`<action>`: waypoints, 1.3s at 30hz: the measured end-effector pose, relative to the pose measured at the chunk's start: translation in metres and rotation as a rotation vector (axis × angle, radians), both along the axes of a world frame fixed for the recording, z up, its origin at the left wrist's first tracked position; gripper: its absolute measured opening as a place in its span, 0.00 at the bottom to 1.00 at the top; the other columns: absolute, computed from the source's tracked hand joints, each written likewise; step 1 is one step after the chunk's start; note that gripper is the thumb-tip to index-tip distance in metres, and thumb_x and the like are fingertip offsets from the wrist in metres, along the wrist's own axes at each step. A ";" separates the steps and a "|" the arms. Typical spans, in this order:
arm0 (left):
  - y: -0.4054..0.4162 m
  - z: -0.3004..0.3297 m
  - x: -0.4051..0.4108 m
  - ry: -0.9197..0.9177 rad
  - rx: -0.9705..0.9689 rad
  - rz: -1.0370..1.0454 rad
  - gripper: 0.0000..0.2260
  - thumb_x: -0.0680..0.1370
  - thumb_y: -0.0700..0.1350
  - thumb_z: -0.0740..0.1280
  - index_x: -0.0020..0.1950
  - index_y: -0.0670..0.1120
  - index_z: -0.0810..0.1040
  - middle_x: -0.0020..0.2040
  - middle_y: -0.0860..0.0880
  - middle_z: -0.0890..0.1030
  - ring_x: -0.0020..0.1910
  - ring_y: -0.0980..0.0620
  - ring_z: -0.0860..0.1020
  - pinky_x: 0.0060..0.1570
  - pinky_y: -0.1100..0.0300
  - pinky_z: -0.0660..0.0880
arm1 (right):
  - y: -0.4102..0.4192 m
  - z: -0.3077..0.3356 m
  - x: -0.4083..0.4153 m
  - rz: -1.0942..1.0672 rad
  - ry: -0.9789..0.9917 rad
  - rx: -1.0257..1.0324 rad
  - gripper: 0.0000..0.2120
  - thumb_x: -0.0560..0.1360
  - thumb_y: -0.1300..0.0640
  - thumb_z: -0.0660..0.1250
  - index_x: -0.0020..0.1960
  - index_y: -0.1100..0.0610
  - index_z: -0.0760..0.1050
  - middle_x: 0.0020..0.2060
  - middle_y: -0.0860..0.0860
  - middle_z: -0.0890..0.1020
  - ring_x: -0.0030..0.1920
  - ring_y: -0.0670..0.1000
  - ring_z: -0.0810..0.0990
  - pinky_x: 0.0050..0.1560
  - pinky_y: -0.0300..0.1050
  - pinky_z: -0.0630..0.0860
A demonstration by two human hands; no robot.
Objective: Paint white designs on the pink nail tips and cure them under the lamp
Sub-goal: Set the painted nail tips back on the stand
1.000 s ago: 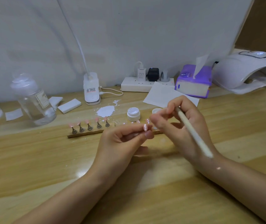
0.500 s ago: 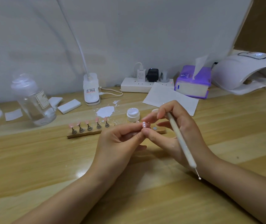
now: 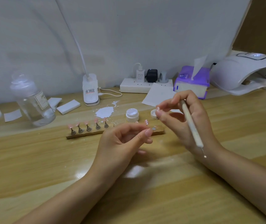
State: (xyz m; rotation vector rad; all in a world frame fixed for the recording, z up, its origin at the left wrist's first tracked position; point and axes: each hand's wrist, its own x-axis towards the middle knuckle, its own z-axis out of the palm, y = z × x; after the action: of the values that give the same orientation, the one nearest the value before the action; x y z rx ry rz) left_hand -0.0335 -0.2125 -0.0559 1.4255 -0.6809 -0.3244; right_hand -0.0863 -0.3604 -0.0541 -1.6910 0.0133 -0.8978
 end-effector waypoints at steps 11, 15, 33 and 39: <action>0.009 0.005 0.014 -0.175 -0.215 0.184 0.07 0.75 0.45 0.60 0.42 0.47 0.78 0.32 0.53 0.76 0.29 0.56 0.74 0.25 0.65 0.70 | -0.013 -0.014 0.008 0.023 0.154 -0.191 0.16 0.68 0.68 0.72 0.40 0.50 0.69 0.39 0.48 0.80 0.37 0.42 0.79 0.44 0.35 0.77; 0.011 0.007 0.027 -0.364 -0.039 0.308 0.10 0.72 0.40 0.65 0.48 0.55 0.75 0.40 0.56 0.77 0.39 0.59 0.75 0.37 0.66 0.72 | -0.013 -0.016 0.009 0.009 0.195 -0.193 0.16 0.68 0.68 0.71 0.40 0.51 0.68 0.37 0.47 0.79 0.36 0.44 0.79 0.44 0.34 0.76; 0.016 -0.001 0.051 -0.930 0.845 0.239 0.28 0.73 0.58 0.65 0.70 0.60 0.58 0.47 0.65 0.69 0.59 0.60 0.64 0.59 0.60 0.45 | -0.041 -0.003 0.002 -0.397 0.602 -1.152 0.11 0.77 0.57 0.59 0.57 0.47 0.72 0.50 0.46 0.78 0.52 0.50 0.74 0.41 0.42 0.58; 0.014 0.005 0.049 -0.908 0.759 0.236 0.23 0.74 0.52 0.67 0.68 0.59 0.64 0.39 0.65 0.70 0.53 0.58 0.70 0.54 0.64 0.49 | -0.042 -0.008 0.004 -0.403 0.630 -1.149 0.16 0.76 0.60 0.56 0.61 0.49 0.70 0.51 0.47 0.77 0.54 0.51 0.74 0.44 0.43 0.62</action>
State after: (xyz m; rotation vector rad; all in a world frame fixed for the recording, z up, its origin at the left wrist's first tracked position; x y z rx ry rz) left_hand 0.0151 -0.1983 -0.0511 2.3905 -1.1669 0.3331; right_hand -0.0821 -0.4028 -0.0620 -3.0830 0.3251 -0.6222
